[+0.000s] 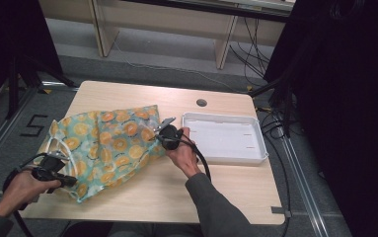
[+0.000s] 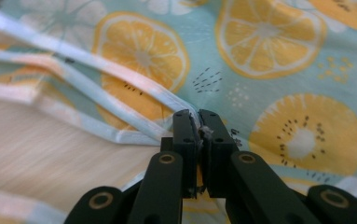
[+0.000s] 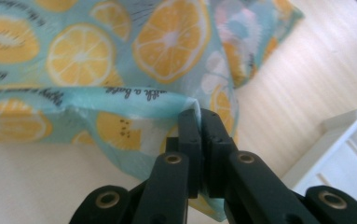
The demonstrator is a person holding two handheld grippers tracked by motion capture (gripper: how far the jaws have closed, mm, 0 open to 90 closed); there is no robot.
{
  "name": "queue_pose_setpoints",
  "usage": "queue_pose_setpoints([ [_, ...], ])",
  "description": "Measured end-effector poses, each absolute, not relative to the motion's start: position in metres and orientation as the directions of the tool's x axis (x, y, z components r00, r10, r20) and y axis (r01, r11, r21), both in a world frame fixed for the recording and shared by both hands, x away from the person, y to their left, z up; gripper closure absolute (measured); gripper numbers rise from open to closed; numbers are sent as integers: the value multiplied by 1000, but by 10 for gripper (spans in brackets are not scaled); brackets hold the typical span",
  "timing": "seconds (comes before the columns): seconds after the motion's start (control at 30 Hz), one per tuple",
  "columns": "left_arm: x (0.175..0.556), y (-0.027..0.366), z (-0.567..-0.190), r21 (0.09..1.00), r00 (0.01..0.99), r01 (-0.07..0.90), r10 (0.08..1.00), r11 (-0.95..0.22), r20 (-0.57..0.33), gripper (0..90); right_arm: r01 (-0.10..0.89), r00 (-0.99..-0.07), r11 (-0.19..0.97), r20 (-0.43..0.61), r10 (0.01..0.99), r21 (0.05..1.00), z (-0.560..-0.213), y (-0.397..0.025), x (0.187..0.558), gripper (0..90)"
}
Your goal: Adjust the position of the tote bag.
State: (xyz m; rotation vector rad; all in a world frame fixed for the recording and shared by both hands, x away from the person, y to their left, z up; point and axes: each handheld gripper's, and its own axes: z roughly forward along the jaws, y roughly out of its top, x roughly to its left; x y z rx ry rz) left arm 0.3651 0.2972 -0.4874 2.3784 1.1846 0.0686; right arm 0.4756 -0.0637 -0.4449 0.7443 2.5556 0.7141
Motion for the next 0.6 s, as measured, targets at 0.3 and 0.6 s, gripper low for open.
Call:
queue_pose_setpoints([
  [0.3, 347, 244, -480, 484, 736, 641, 655, -595, -169, 865, 433, -728, 704, -243, 642, 563, -437, -61, 524, 885],
  [0.6, 336, 184, -483, 500, 806, 565, 568, -656, -166, 865, 501, -689, 663, -208, 694, 556, -437, -66, 539, 672],
])
